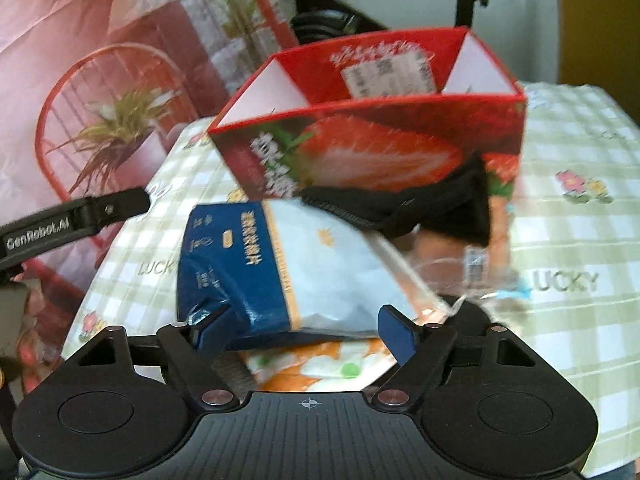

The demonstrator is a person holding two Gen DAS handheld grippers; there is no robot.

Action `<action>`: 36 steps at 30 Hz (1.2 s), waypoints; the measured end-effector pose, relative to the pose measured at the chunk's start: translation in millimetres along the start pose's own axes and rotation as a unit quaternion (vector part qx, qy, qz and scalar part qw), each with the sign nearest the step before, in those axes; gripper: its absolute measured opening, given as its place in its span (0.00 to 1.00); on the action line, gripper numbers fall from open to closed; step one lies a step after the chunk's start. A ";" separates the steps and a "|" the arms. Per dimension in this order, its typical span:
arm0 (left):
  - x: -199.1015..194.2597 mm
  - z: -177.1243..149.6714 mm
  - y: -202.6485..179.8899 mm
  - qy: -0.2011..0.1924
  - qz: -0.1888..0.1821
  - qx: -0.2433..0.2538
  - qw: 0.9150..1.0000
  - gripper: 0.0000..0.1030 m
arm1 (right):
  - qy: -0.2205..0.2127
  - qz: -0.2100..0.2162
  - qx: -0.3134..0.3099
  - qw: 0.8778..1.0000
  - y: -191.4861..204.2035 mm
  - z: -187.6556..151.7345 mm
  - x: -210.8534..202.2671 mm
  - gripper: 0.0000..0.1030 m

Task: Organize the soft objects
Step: 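Move the left tool down toward the blue cotton-pad bag, then close the left tool on the blue cotton-pad bag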

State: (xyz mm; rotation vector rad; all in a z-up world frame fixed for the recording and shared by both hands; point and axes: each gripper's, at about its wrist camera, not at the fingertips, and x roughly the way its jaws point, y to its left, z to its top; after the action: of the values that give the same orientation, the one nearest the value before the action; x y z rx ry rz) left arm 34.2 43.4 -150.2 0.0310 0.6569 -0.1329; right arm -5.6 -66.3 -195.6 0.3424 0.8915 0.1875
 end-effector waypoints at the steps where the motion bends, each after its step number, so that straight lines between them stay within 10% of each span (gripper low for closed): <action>1: 1.0 -0.6 0.9 0.001 -0.002 -0.003 1.000 0.87 | 0.006 0.002 0.002 1.000 0.1 -0.8 3.7 0.74; 10: 29.7 8.1 9.9 0.020 -0.057 -0.009 0.998 0.54 | 0.018 0.003 0.032 0.999 -17.1 4.9 24.7 0.74; 23: 119.1 13.6 -13.6 0.101 -0.179 0.019 0.979 0.53 | 0.019 0.000 0.014 1.000 -22.9 10.5 37.0 0.72; 36: 94.0 -3.1 -10.3 0.119 -0.209 0.010 0.971 0.48 | 0.003 -0.024 0.015 1.000 -34.2 17.4 34.8 0.72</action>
State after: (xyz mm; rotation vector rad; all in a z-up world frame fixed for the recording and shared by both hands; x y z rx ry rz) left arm 104.6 22.8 -209.9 -0.0733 0.8970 -0.5495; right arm 30.1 -91.4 -223.5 0.3477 0.9082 0.1321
